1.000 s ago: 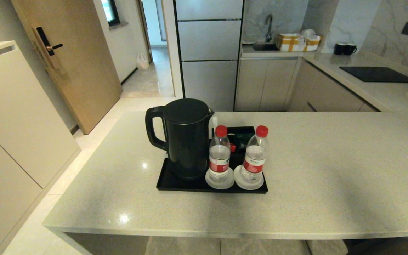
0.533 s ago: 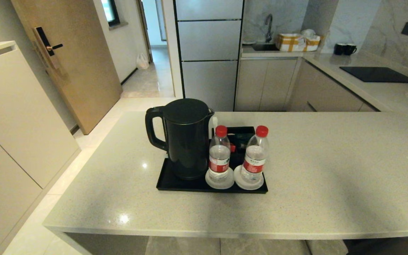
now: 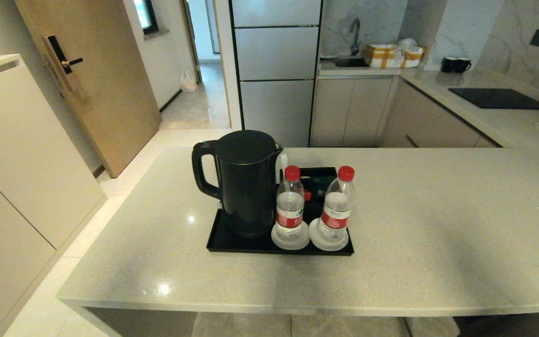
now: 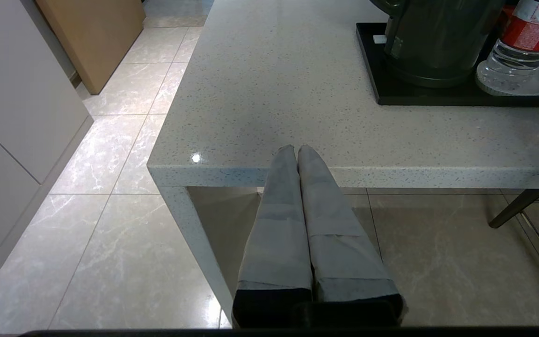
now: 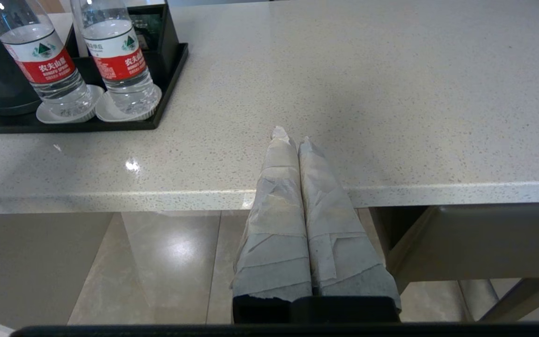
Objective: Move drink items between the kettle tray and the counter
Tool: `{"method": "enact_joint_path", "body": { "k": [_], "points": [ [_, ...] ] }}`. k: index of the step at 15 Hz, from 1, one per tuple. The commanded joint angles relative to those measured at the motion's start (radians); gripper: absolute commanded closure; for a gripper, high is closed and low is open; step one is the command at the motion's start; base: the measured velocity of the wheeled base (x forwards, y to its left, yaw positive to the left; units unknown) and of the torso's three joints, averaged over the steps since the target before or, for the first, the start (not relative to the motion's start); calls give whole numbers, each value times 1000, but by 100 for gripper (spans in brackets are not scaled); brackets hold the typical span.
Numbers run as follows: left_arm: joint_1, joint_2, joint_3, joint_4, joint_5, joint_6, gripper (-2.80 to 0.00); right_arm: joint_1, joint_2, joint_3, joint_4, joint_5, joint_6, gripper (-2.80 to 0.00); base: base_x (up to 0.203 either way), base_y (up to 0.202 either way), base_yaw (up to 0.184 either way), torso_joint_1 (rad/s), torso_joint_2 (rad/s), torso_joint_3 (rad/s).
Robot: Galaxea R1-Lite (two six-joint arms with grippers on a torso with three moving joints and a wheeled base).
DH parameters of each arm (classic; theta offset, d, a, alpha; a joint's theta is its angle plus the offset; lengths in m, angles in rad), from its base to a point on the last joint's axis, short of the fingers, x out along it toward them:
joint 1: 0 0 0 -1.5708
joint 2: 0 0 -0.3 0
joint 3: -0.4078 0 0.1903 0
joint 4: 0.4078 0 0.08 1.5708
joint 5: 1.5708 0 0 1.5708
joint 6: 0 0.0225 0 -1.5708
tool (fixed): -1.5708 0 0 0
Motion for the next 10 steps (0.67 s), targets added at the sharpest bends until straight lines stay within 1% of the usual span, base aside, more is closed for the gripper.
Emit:
{"method": "enact_joint_path", "body": {
  "k": [1, 10],
  "points": [
    [0, 2, 0, -1, 0, 0, 0, 0, 0, 1, 0, 0, 0, 0, 0, 0, 0, 0, 0, 0],
    [0, 2, 0, -1, 0, 0, 0, 0, 0, 1, 0, 0, 0, 0, 0, 0, 0, 0, 0, 0]
  ]
}}
